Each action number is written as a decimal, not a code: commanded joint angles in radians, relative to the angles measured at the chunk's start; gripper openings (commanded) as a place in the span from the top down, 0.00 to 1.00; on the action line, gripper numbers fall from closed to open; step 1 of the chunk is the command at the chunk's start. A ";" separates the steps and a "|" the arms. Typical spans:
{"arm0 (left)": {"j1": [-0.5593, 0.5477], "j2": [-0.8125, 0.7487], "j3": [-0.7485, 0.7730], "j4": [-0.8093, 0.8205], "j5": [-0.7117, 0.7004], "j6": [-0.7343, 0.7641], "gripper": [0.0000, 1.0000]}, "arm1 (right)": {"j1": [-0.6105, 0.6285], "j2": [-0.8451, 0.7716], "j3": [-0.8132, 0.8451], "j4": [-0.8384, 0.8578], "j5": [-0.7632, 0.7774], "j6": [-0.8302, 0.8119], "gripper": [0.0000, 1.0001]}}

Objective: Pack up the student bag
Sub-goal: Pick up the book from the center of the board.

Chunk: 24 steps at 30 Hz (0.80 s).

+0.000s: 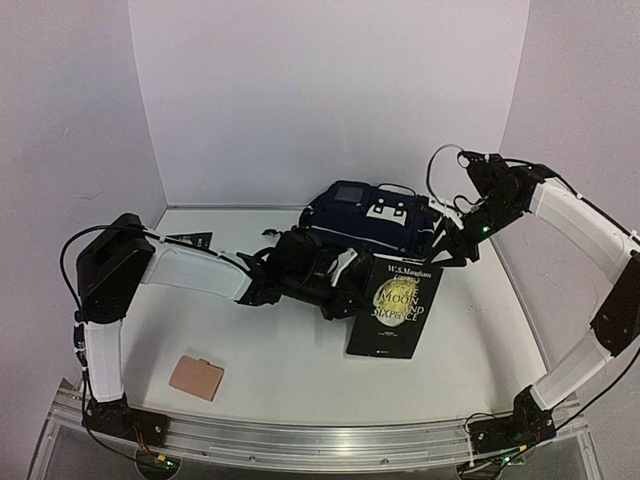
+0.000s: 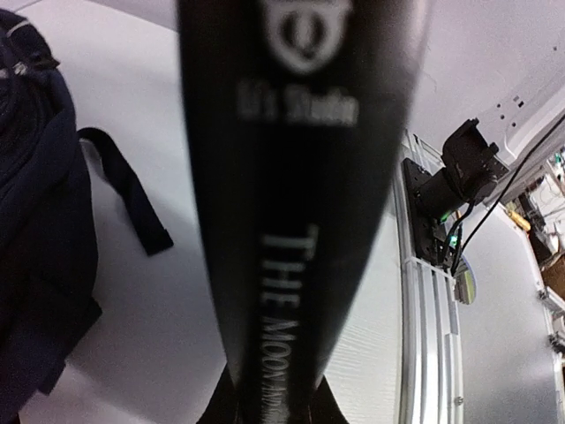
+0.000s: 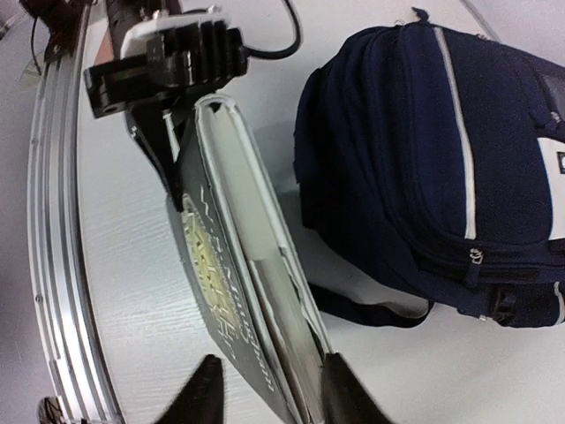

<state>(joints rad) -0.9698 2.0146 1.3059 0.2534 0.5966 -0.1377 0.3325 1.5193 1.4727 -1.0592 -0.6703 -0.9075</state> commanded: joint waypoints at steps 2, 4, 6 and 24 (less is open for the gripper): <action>0.036 -0.233 -0.086 0.071 -0.129 -0.245 1.00 | 0.004 0.054 0.138 0.234 0.036 0.280 0.30; 0.047 -0.301 -0.112 0.057 -0.184 -0.297 1.00 | 0.005 0.098 0.188 0.287 0.071 0.338 0.25; 0.059 -0.371 -0.130 -0.003 -0.310 -0.363 1.00 | 0.008 0.152 0.232 0.317 0.097 0.382 0.24; 0.209 -0.717 -0.131 -0.496 -0.920 -0.739 1.00 | 0.325 0.543 0.449 0.365 0.436 0.349 0.38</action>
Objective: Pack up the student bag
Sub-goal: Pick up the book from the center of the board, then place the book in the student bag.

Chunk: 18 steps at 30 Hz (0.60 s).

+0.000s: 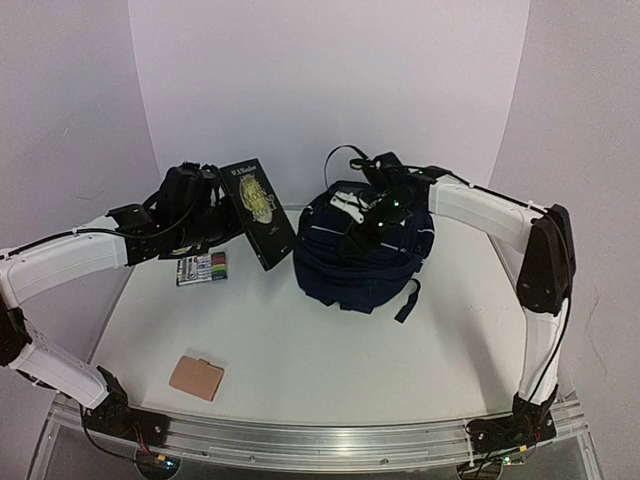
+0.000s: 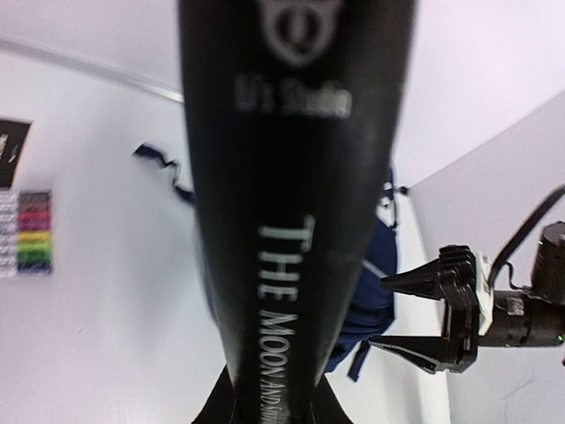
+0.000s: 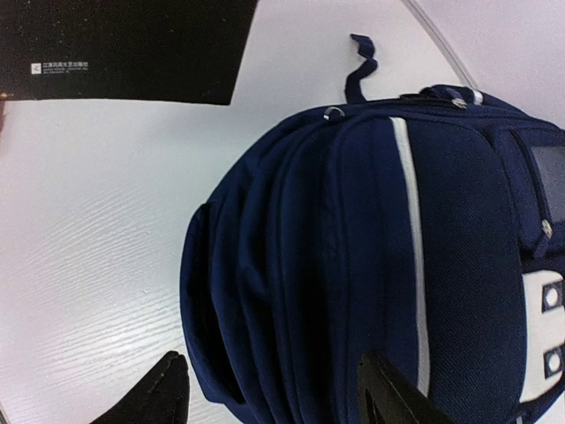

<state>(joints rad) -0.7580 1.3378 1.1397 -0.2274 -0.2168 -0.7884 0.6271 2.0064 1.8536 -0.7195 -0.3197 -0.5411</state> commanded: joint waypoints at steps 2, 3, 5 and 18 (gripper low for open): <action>-0.001 -0.046 0.022 -0.020 -0.115 -0.100 1.00 | 0.039 0.093 0.081 0.039 0.113 -0.014 0.40; -0.001 -0.048 0.020 -0.027 -0.121 -0.109 1.00 | 0.041 0.110 0.086 0.045 0.126 -0.013 0.43; -0.001 -0.057 0.008 -0.030 -0.127 -0.133 1.00 | 0.043 0.142 0.090 0.058 0.157 -0.018 0.46; -0.001 -0.131 -0.099 -0.023 -0.127 -0.233 1.00 | 0.053 0.175 0.082 0.072 0.215 -0.044 0.99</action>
<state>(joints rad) -0.7582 1.2742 1.0359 -0.3680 -0.3098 -0.9811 0.6842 2.1993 1.9091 -0.6699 -0.1319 -0.6012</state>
